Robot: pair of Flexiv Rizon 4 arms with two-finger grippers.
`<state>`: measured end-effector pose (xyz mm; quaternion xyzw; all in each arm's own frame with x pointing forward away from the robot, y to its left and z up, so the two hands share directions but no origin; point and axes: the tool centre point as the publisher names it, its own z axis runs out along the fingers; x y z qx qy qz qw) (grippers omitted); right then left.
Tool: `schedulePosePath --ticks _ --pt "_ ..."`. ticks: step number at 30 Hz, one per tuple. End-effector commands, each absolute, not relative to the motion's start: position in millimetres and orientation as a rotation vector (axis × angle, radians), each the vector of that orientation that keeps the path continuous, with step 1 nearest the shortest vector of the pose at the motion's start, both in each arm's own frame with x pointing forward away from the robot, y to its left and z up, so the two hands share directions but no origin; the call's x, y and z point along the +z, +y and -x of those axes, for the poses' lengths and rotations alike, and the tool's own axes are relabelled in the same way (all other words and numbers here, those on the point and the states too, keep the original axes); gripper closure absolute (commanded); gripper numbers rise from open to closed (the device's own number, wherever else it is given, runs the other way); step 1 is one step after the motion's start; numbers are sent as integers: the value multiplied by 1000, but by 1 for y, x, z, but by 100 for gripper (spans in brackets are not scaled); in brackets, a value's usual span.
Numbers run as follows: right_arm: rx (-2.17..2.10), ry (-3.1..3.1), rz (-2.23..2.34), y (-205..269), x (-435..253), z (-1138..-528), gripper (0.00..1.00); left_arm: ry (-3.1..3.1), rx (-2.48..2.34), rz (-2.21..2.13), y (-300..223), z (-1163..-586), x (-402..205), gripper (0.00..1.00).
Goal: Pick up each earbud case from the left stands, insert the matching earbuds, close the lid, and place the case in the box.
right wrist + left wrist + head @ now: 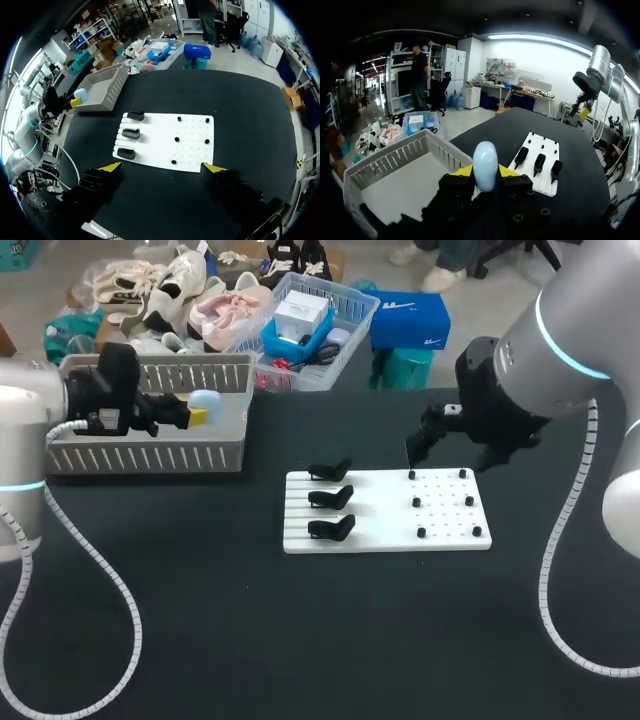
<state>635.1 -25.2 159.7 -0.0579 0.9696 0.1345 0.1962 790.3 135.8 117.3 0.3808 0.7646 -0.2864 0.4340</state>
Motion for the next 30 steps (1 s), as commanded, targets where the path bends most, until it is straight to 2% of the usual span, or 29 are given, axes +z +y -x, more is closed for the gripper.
schedulePosePath --ticks 1,12,13,16,30 --pt "374 2683 150 -26 158 -631 0 2009 -657 -938 154 -827 106 100" --pt "374 2683 150 -26 158 -631 0 2150 -611 -895 170 -849 71 100" --pt "374 2683 150 -26 158 -631 0 2150 -610 -888 170 -848 70 95" --pt "374 2683 150 -26 158 -631 0 2155 -609 -884 169 -846 69 0" --pt "374 2683 150 -26 158 -631 0 1982 -584 -919 160 -816 101 0"
